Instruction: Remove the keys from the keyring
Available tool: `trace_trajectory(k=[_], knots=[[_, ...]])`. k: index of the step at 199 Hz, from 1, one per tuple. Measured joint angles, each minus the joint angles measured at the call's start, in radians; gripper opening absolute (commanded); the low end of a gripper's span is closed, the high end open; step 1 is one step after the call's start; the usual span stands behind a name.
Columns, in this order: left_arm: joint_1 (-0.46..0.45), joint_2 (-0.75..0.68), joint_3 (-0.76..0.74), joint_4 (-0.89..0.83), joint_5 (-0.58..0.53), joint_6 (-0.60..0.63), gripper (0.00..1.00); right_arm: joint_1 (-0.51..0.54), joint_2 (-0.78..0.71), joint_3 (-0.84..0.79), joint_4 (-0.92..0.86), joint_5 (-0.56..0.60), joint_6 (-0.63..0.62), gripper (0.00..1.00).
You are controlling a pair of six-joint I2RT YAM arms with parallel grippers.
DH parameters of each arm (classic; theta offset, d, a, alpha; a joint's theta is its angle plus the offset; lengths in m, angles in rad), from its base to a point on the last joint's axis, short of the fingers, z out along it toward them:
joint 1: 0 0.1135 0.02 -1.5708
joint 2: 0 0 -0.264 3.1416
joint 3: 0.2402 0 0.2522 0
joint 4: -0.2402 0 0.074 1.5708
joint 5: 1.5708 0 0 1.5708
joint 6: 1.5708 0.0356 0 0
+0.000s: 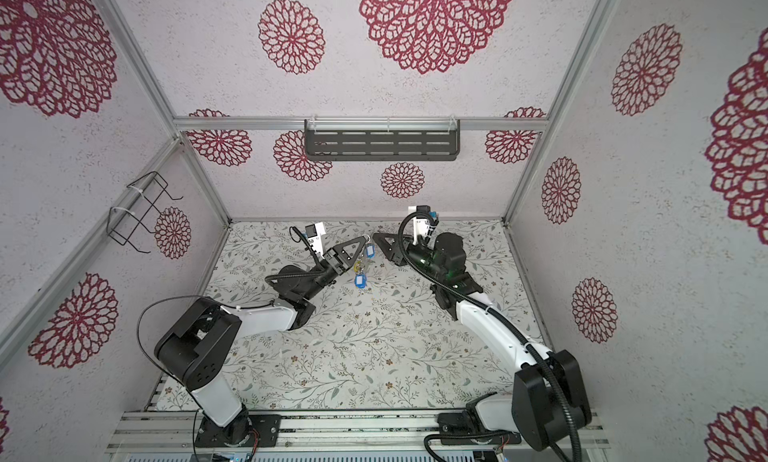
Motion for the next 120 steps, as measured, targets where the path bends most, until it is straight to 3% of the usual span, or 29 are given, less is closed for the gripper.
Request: trace_trajectory(k=[120], knots=[[-0.017,0.002,0.006,-0.001,0.000,-0.002,0.00,0.000,0.017,0.000,0.021,-0.041,0.028,0.27]])
